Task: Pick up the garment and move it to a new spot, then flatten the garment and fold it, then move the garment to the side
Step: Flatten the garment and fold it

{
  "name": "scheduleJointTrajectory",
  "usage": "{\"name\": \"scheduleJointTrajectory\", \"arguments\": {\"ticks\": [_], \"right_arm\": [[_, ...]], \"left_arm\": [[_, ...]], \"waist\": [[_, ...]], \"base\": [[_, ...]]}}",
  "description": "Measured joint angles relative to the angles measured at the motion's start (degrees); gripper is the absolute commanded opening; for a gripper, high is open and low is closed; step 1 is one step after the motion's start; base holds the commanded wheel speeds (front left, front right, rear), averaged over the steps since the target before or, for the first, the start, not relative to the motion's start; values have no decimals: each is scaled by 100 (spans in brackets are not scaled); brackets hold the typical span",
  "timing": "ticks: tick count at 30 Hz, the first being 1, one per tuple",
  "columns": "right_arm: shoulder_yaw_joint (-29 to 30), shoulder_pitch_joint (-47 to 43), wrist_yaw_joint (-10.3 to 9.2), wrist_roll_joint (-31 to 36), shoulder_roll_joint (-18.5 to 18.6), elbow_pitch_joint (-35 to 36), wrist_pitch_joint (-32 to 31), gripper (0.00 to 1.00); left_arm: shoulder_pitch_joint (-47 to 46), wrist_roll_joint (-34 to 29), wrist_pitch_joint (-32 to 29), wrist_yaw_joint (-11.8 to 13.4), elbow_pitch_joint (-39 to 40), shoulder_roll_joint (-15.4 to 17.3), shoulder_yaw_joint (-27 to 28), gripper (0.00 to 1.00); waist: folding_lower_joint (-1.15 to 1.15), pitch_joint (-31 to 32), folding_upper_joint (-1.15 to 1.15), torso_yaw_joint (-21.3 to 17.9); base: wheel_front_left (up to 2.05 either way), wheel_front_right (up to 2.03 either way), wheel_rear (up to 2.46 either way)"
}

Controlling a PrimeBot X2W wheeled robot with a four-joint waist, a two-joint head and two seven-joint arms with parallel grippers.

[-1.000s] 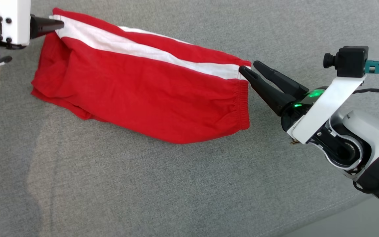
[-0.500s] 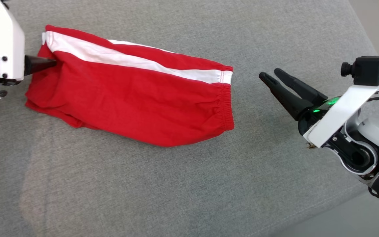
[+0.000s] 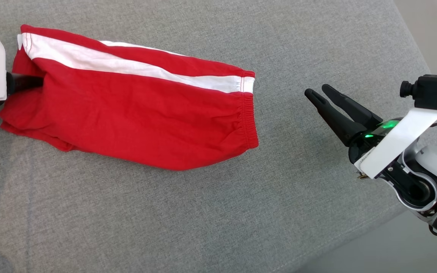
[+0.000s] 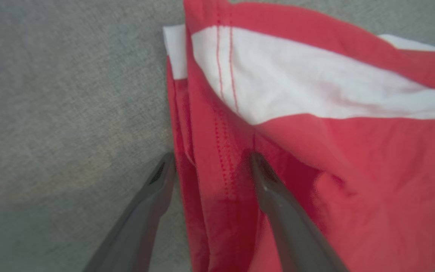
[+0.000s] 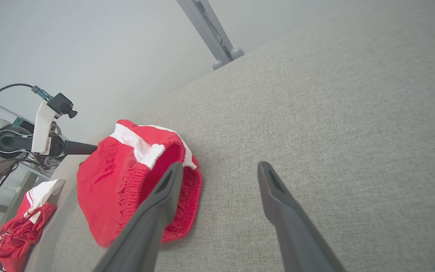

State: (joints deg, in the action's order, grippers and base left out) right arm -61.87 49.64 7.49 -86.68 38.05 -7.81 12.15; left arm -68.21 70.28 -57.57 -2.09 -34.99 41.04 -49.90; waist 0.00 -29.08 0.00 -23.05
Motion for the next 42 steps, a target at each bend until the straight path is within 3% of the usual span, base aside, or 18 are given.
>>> {"name": "scheduleJointTrajectory", "arguments": {"ticks": [2,3,4,5,6,20,42], "right_arm": [[8,-5,0,0,4,3,7,100],[9,-6,0,1,5,3,8,100],[9,-6,0,2,2,3,18,100],[9,-6,0,3,2,0,18,100],[9,-6,0,7,2,-5,20,100],[-68,-64,0,43,22,-180,-30,100],[-180,-421,0,-98,320,-415,-218,100]], "left_arm": [[0,77,-41,0,27,-14,42,100],[0,136,-56,0,43,-26,74,86],[0,191,-74,-1,67,-47,100,49],[0,218,-90,-8,93,-69,113,31],[0,240,-91,-22,116,-93,120,0],[200,358,199,-105,37,-269,192,0],[1673,1106,631,-35,500,-360,427,0]], "waist": [[0,-28,0,-8],[0,-42,0,-8],[0,-53,0,-5],[0,-58,0,1],[0,-60,0,9],[0,314,0,274],[0,1324,0,1350]], "base": [[0,0,0],[0,0,0],[0,0,0],[0,0,0],[0,0,0],[0,0,0],[0,0,0]]}}
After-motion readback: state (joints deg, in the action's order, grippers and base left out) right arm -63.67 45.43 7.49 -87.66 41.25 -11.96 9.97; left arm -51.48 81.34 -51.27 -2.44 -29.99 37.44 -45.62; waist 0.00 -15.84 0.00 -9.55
